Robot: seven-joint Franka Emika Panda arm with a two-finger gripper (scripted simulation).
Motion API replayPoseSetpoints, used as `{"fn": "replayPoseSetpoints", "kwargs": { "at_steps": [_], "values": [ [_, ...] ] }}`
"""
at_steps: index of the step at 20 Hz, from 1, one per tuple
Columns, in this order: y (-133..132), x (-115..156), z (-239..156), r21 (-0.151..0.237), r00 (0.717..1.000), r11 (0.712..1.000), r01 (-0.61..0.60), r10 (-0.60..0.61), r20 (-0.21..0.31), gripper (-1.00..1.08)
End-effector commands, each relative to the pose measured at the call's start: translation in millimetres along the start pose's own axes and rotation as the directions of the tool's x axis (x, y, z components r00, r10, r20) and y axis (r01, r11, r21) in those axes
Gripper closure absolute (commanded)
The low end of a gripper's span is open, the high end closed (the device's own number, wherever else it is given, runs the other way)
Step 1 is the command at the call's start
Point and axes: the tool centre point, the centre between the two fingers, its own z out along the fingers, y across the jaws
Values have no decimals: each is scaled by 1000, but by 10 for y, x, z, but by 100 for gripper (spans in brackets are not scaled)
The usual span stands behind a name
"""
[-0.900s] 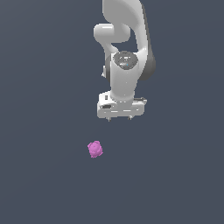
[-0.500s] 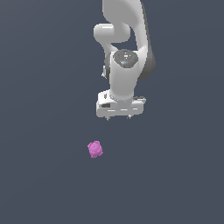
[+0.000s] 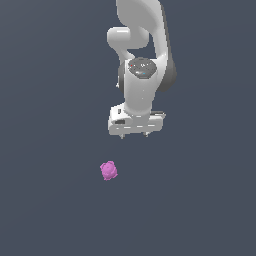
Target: Pick up the object and move it to a goal position.
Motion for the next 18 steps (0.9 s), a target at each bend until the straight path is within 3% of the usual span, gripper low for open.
{"fn": "replayPoseSetpoints", "kwargs": {
  "at_steps": [1,8,18],
  "values": [
    [48,41,31,1,1000,1000,12,-12,0,-92],
    [288,245,193,5,997,997,74,-74,-2,-92],
    [848,592,595,17,979,979,203,-203,-11,-92]
  ]
}}
